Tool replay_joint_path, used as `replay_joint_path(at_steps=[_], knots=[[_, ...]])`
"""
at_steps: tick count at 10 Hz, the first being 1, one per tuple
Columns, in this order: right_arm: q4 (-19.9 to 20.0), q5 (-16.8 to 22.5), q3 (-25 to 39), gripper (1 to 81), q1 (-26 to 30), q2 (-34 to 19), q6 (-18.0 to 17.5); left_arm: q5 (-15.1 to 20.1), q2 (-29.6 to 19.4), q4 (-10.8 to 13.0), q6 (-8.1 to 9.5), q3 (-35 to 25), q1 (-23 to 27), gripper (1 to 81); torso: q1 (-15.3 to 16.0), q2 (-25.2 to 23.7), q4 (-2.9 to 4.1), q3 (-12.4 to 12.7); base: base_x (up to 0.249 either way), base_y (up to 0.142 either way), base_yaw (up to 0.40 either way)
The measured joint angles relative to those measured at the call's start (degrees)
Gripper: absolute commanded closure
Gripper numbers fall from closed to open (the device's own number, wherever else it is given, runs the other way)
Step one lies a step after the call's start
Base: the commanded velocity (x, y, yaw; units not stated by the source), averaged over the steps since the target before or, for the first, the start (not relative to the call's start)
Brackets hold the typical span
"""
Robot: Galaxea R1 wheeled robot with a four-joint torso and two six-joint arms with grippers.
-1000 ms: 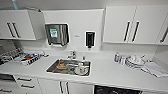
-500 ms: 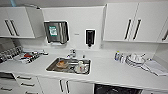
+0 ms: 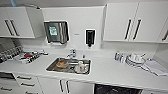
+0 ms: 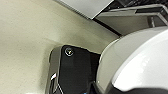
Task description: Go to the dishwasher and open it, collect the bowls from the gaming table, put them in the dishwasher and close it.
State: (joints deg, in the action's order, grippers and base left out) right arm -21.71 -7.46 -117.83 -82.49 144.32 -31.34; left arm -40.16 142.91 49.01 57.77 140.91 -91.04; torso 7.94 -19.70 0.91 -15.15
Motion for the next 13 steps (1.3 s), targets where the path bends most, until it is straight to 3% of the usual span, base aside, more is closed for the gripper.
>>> replay_joint_path(at_steps=[3,5,7,9,13], knots=[[0.0,0.4,-3.5,81.1,-2.4,4.4,0.2,-9.1,-4.1,2.9,4.77,-1.1,0.0,81.1,0.0,0.0,0.00,-0.2,0.000,0.000,0.000],[0.0,0.5,-4.6,81.1,-2.2,4.6,0.2,-12.7,-9.9,3.6,9.48,-1.3,1.4,81.1,0.0,0.0,0.00,-2.1,0.000,0.000,0.000],[-0.1,0.6,-4.5,81.1,-2.1,6.2,0.2,-15.5,-12.3,5.2,14.77,-1.2,6.5,81.1,0.0,0.0,0.00,-4.5,0.000,0.000,0.000],[0.0,0.6,-4.5,81.1,-1.9,6.5,0.2,-16.4,-12.4,9.1,19.07,-1.5,11.5,81.1,0.0,0.0,0.00,-5.7,0.000,0.000,0.000],[0.0,0.6,-4.5,81.1,-1.8,6.8,0.2,-16.4,-13.9,20.5,28.67,-1.6,22.5,81.1,0.1,0.0,0.00,-5.7,0.000,0.000,0.000]])
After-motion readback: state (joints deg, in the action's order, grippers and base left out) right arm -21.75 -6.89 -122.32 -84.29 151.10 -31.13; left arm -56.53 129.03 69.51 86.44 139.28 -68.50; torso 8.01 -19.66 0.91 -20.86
